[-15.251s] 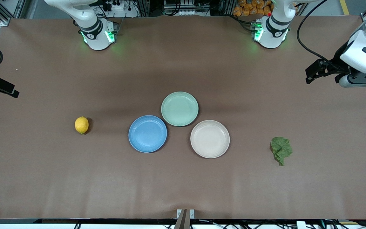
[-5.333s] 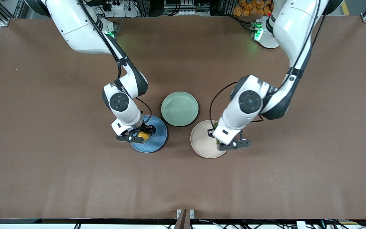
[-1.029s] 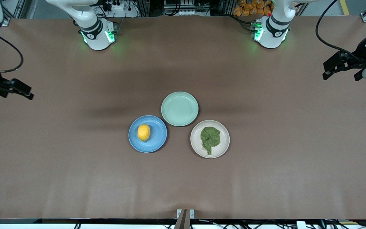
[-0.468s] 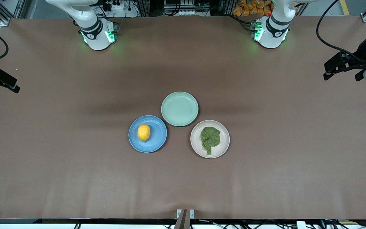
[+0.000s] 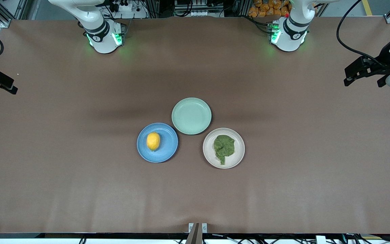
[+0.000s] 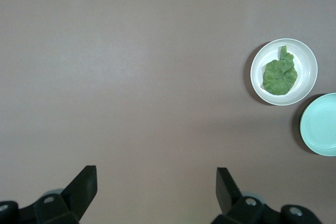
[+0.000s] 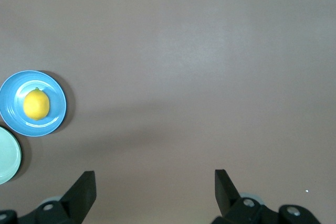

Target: Place lemon and lettuce in plates

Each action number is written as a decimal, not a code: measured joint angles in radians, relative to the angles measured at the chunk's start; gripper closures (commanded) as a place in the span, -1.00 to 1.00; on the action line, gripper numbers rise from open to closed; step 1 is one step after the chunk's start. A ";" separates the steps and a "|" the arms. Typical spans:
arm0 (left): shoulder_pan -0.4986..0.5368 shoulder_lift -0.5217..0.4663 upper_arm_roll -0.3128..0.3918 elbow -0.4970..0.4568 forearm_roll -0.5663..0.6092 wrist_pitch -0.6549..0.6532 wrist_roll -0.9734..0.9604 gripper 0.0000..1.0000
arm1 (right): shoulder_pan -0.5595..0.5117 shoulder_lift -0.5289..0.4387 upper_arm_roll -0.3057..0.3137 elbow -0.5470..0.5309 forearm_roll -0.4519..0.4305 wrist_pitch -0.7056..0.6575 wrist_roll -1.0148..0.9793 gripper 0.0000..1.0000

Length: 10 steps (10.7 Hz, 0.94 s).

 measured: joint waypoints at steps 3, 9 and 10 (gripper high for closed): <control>-0.001 0.000 -0.003 0.000 0.000 -0.001 -0.006 -1.00 | 0.011 0.019 -0.008 0.029 0.000 -0.031 0.000 -1.00; 0.002 0.000 -0.003 0.002 0.000 0.001 -0.008 -1.00 | 0.029 0.029 -0.008 0.035 0.014 -0.057 0.020 -1.00; 0.002 0.000 -0.003 0.002 0.000 0.001 -0.008 -1.00 | 0.029 0.029 -0.009 0.037 0.014 -0.061 0.022 -1.00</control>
